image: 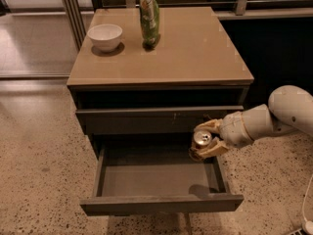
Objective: Place orange can into middle drawer
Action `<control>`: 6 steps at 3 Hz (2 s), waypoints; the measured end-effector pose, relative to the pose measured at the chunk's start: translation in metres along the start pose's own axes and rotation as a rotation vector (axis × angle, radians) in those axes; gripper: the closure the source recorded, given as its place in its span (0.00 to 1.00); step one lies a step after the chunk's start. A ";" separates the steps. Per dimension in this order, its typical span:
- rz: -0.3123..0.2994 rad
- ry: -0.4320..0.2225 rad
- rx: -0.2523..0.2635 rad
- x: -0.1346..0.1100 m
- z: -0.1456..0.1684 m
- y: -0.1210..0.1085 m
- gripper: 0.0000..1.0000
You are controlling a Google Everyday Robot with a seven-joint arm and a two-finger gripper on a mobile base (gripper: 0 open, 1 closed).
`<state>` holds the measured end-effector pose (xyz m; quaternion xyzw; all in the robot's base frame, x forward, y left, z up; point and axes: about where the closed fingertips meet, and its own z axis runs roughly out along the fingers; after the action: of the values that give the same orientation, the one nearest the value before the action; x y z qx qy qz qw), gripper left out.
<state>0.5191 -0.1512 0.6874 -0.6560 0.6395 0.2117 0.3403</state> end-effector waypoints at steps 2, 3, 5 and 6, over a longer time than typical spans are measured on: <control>0.043 -0.025 -0.031 0.047 0.049 0.009 1.00; 0.032 0.007 -0.053 0.069 0.062 0.014 1.00; 0.040 -0.009 -0.037 0.140 0.127 0.009 1.00; 0.054 -0.037 -0.031 0.163 0.157 0.004 1.00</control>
Offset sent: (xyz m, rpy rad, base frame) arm 0.0032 0.0012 -0.0509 0.0162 0.0333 -0.0025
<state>0.5546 -0.1512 0.4639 -0.6399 0.6470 0.2429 0.3360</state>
